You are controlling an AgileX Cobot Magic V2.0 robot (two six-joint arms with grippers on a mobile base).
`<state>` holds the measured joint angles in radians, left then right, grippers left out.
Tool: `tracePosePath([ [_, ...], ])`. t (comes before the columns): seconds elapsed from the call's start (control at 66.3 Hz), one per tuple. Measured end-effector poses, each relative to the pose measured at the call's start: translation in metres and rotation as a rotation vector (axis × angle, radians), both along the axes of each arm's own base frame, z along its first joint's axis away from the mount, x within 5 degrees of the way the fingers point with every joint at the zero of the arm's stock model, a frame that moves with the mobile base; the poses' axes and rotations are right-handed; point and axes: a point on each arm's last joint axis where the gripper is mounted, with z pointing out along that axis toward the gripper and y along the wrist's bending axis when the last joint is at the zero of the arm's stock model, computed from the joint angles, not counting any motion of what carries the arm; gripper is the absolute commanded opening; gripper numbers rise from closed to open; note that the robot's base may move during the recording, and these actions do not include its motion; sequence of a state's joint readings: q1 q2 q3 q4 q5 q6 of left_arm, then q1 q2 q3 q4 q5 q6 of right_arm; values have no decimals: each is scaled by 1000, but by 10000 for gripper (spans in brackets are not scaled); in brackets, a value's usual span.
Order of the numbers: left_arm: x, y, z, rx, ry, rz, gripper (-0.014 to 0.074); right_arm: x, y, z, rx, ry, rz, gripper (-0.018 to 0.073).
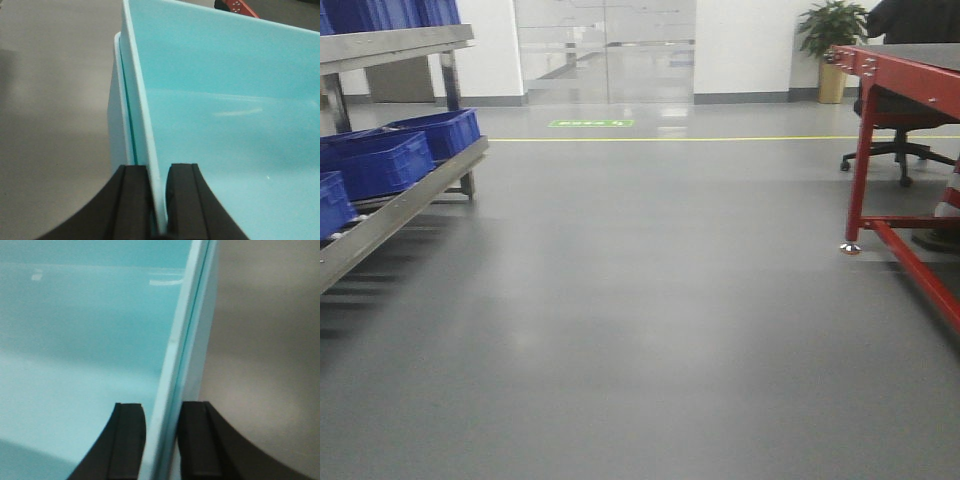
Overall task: Move two blue bins to right shelf middle
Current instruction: 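Drive the base along the aisle holding the teal bin in both grippers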
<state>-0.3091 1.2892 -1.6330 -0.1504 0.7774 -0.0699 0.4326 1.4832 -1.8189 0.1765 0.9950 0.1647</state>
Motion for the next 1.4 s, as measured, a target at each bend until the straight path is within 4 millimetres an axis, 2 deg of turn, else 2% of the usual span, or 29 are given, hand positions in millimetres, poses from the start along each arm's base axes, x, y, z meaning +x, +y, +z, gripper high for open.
tracePosePath([
  [1.403,0,0,0,0,0,0,-111,0,0,0,0,0,0,-153],
])
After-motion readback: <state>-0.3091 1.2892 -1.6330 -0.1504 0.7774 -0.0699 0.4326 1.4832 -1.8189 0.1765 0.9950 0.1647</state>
